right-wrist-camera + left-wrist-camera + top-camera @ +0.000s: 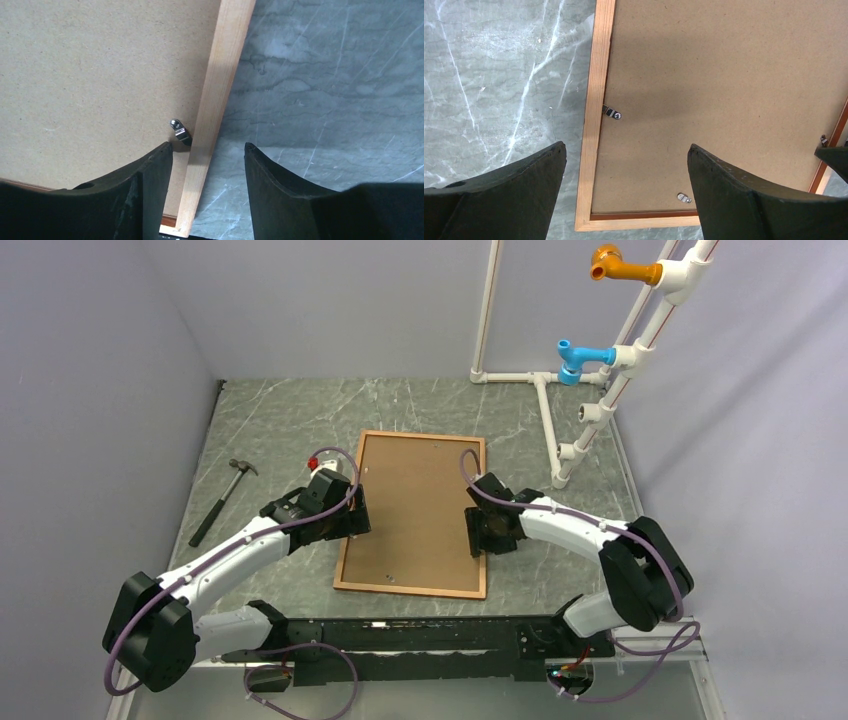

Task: Put the photo into the frame
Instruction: Install the photo frame at the center of the board.

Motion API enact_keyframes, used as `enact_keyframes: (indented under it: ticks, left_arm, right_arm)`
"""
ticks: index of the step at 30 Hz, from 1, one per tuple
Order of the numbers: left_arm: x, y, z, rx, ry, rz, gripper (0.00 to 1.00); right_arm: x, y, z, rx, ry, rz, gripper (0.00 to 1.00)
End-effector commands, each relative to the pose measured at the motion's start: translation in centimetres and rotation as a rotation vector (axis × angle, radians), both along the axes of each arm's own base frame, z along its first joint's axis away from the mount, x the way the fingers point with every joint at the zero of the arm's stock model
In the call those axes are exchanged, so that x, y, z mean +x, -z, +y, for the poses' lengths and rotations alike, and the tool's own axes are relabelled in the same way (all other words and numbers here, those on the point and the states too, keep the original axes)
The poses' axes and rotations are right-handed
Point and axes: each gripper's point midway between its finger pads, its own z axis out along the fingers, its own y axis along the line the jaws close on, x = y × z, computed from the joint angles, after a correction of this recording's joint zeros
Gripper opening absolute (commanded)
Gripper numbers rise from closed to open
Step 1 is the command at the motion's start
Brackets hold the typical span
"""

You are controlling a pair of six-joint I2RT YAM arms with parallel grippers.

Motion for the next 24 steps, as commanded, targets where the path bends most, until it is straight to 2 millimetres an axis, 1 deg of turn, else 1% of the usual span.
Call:
enact_keyframes:
  ticks: [1, 2, 4, 6, 11, 14, 16, 17, 18, 19, 20, 21, 24]
  left_arm:
    - [0.2, 0.0, -0.2, -0.006, 0.008, -0.004, 0.93]
    - [0.2, 0.0, -0.1, -0.005, 0.007, -0.002, 0.93]
    - [0.2, 0.0, -0.1, -0.004, 0.008, -0.004, 0.93]
    - [0.2, 0.0, -0.1, -0.005, 0.005, -0.005, 0.93]
    - [0.2, -0.1, -0.2, -0.009, 0.009, -0.006, 0.93]
    - [0.2, 0.0, 0.0, -0.003, 0.006, -0.005, 0.93]
    - [0.1, 0.0, 0.0, -0.002, 0.01, -0.006, 0.93]
    - [0.1, 0.0, 0.0, -0.003, 0.008, -0.005, 0.93]
    - [0.1, 0.0, 0.0, -0.002, 0.01, -0.005, 0.93]
    - [0.1, 0.0, 0.0, -0.004, 0.01, -0.007, 0.93]
    - [0.2, 0.0, -0.1, -0.007, 0.012, -0.009, 0.93]
    - [0.2, -0.1, -0.2, -0.009, 0.014, -0.01, 0.93]
    - [0.2, -0.1, -0.3, -0.012, 0.019, -0.011, 0.93]
  right_arm:
    - [-0.7, 1.0, -0.3, -0.055, -0.019, 0.033, 0.54]
    - [-0.6, 1.1, -0.6, -0.073, -0.013, 0.029, 0.52]
    - [-0.3, 1.1, -1.0, -0.105, -0.004, 0.017, 0.45]
    - [0.2, 1.3, -1.3, -0.131, 0.002, 0.001, 0.42]
    - [1.1, 2.2, -1.2, -0.173, -0.007, 0.013, 0.49]
    - [1.4, 2.6, -1.2, -0.189, -0.011, 0.012, 0.49]
    - [1.6, 2.7, -1.3, -0.198, -0.01, 0.008, 0.42]
    - [1.6, 2.7, -1.3, -0.199, -0.012, 0.005, 0.37]
    - [1.6, 2.8, -1.5, -0.206, -0.011, 0.004, 0.28]
    - [1.7, 2.8, -1.6, -0.212, -0.006, 0.0, 0.14]
    - [1.8, 2.8, -1.7, -0.219, -0.002, -0.003, 0.05]
    - [1.8, 2.8, -1.8, -0.221, 0.001, -0.007, 0.0]
    - [1.9, 2.8, -1.9, -0.22, 0.016, -0.015, 0.0]
